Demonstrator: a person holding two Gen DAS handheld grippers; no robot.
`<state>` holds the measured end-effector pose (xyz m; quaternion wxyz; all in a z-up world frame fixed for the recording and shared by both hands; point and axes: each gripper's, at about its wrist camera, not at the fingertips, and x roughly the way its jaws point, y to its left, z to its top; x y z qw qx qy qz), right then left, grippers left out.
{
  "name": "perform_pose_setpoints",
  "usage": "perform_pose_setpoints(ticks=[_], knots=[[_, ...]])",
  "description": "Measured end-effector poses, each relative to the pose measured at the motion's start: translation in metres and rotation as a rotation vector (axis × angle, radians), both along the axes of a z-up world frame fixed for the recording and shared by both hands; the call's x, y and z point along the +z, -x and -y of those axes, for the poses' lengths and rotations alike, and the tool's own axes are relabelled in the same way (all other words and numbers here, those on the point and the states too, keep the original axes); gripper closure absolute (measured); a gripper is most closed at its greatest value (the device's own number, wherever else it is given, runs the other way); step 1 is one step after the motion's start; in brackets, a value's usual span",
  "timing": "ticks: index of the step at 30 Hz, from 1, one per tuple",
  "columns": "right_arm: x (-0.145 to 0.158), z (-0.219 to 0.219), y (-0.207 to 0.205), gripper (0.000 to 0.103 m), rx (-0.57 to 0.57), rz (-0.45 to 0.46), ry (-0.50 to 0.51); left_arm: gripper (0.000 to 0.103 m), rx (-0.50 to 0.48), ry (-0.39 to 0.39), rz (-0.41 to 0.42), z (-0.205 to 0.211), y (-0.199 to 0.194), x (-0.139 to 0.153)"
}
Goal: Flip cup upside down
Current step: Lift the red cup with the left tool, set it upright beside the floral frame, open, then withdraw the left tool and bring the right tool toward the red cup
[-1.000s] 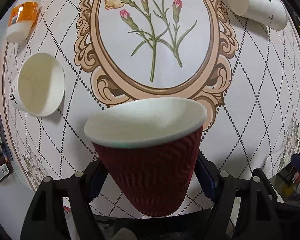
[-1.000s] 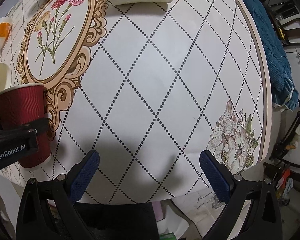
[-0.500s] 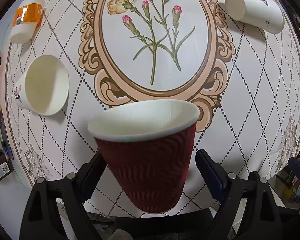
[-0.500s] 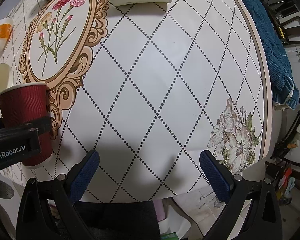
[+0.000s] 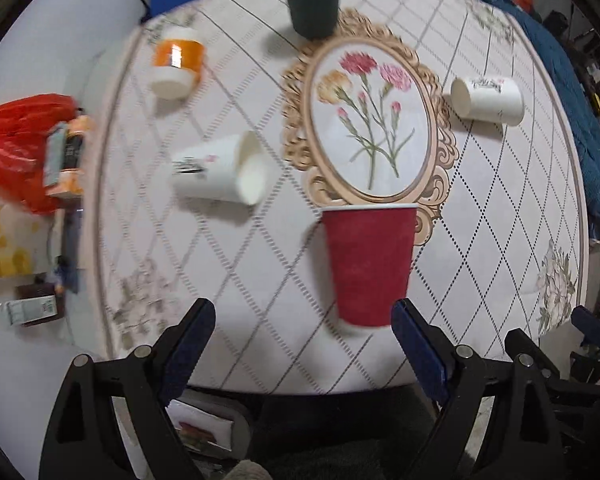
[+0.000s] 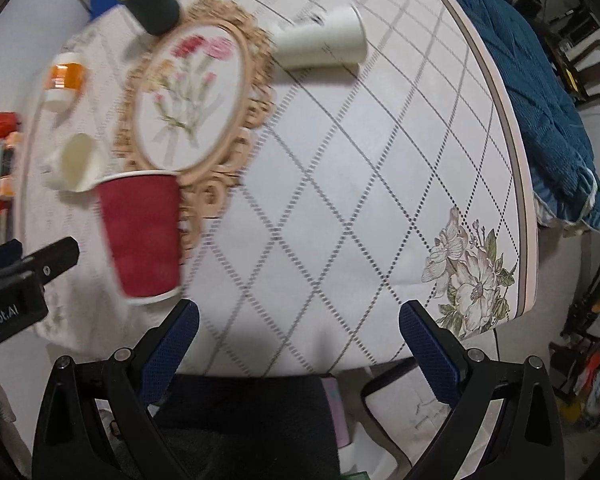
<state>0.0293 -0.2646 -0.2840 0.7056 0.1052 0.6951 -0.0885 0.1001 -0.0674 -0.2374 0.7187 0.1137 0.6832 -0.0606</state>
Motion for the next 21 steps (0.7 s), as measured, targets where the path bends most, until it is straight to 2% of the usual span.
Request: perform_pose_setpoints(ticks=[5, 14, 21], knots=[[0.044, -0.027, 0.007, 0.001, 0.023, 0.086, -0.033, 0.013, 0.010, 0.011, 0.087, -0.020, 0.020, 0.046], [0.126, -0.052, 0.025, 0.001, 0.035, 0.226, -0.040, 0.013, -0.003, 0.060, 0.154, -0.041, 0.049, 0.096], [0.163, -0.058, 0.042, 0.001, 0.016, 0.273, -0.031, 0.013, -0.011, 0.098, 0.151, -0.051, 0.061, 0.110]])
